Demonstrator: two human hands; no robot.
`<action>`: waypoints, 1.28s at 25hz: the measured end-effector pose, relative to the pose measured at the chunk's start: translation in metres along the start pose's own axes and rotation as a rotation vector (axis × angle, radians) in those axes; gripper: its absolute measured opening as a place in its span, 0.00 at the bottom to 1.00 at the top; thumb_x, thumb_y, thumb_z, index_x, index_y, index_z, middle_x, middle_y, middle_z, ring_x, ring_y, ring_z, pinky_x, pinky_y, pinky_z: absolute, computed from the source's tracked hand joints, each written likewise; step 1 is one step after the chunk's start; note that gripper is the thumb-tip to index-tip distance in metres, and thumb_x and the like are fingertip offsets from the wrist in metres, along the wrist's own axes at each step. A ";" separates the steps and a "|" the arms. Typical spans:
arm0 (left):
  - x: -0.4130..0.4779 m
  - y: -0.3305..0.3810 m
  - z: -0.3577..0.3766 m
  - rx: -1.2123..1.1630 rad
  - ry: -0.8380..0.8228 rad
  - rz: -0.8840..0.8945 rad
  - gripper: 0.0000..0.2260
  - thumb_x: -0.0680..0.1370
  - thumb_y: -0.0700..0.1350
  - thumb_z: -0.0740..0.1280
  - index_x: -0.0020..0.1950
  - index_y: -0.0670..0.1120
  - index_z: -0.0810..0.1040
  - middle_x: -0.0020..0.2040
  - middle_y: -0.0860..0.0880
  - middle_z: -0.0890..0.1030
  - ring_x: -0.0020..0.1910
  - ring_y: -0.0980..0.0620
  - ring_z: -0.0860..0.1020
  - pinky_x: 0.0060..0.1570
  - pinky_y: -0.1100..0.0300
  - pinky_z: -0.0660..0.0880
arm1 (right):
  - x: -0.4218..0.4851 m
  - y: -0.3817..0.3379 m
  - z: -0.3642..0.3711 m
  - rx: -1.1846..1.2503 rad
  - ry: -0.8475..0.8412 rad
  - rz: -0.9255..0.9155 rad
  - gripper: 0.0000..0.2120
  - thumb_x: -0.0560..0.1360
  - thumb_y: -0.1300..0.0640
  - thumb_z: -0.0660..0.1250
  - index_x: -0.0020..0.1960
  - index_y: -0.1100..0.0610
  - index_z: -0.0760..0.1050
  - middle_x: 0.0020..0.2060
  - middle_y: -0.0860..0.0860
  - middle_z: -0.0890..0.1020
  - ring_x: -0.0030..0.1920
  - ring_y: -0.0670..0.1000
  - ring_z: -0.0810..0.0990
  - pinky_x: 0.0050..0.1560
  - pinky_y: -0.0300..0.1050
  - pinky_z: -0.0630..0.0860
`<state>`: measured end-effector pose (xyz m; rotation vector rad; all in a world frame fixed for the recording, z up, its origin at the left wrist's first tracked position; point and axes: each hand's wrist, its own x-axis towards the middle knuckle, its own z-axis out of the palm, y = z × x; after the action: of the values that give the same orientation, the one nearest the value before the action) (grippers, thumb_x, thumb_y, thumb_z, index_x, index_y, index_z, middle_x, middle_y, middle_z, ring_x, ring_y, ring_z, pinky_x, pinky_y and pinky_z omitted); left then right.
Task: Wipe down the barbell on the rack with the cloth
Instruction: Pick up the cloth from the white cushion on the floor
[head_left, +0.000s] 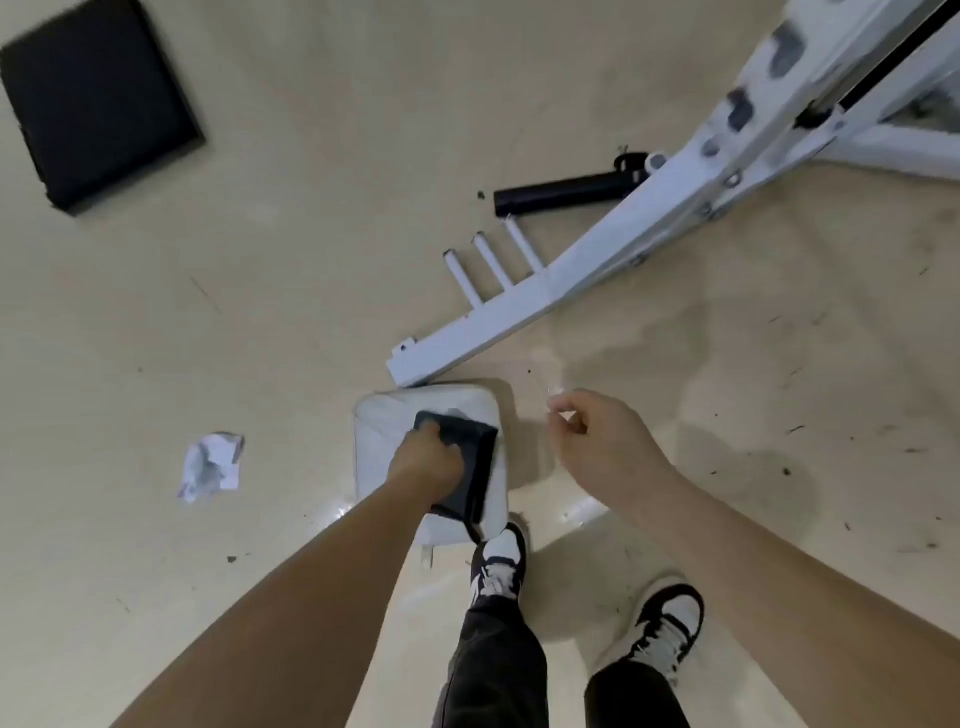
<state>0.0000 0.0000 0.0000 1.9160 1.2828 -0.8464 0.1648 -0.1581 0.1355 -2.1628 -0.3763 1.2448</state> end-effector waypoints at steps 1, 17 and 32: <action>0.014 -0.007 0.007 -0.021 0.009 -0.018 0.26 0.81 0.49 0.63 0.78 0.42 0.64 0.70 0.39 0.73 0.66 0.37 0.75 0.61 0.48 0.75 | 0.012 0.004 0.012 0.003 -0.010 0.007 0.09 0.80 0.51 0.62 0.56 0.50 0.79 0.35 0.46 0.77 0.35 0.49 0.76 0.46 0.51 0.79; -0.177 0.154 -0.075 -0.807 -0.210 0.152 0.16 0.75 0.52 0.69 0.62 0.51 0.80 0.56 0.47 0.85 0.54 0.47 0.83 0.59 0.47 0.80 | -0.092 -0.032 -0.094 0.314 0.168 0.254 0.22 0.80 0.46 0.65 0.72 0.51 0.72 0.63 0.48 0.77 0.62 0.51 0.78 0.66 0.55 0.76; -0.566 0.374 -0.178 -1.011 -0.293 0.763 0.13 0.78 0.55 0.72 0.62 0.55 0.80 0.60 0.47 0.85 0.60 0.44 0.84 0.58 0.43 0.81 | -0.376 -0.150 -0.365 0.694 0.449 -0.142 0.15 0.77 0.43 0.68 0.40 0.54 0.74 0.36 0.49 0.83 0.38 0.51 0.82 0.41 0.51 0.80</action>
<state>0.2054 -0.2492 0.6225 1.1969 0.5101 -0.0169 0.2893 -0.3687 0.6223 -1.6946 0.0888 0.6401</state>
